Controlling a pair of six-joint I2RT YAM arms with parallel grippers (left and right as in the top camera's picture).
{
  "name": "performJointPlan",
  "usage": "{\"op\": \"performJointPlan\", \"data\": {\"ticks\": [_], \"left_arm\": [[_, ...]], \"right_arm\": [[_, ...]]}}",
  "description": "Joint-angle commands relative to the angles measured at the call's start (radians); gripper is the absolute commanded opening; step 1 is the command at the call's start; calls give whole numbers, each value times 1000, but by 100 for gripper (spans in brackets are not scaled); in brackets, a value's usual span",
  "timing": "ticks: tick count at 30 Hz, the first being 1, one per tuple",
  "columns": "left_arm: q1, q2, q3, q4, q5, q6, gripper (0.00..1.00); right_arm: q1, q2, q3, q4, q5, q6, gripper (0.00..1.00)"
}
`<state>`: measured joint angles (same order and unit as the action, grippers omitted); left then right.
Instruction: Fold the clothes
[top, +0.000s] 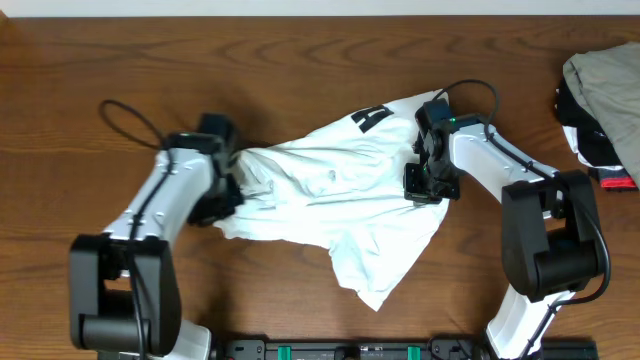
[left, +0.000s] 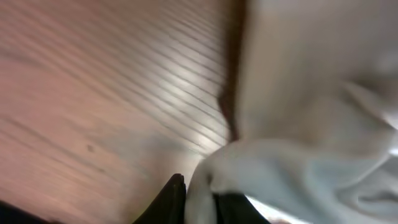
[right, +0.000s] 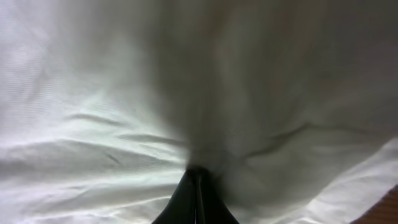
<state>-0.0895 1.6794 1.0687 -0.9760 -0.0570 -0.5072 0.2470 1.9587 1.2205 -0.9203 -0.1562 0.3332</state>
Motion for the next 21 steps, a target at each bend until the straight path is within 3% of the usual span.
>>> {"op": "performJointPlan", "data": {"ticks": [1,11,17,21], "left_arm": [[100,-15,24,-15,-38,25,20],[248,-15,24,-27,-31,40,20],[237,-16,24,-29,98,117,21],[209,-31,24,3,194,194,35]], "right_arm": [[-18,11,-31,-4,74,18,2],[-19,11,-31,-7,74,19,1],[-19,11,-31,-3,74,18,2],[-19,11,-31,0,74,18,17]]}}
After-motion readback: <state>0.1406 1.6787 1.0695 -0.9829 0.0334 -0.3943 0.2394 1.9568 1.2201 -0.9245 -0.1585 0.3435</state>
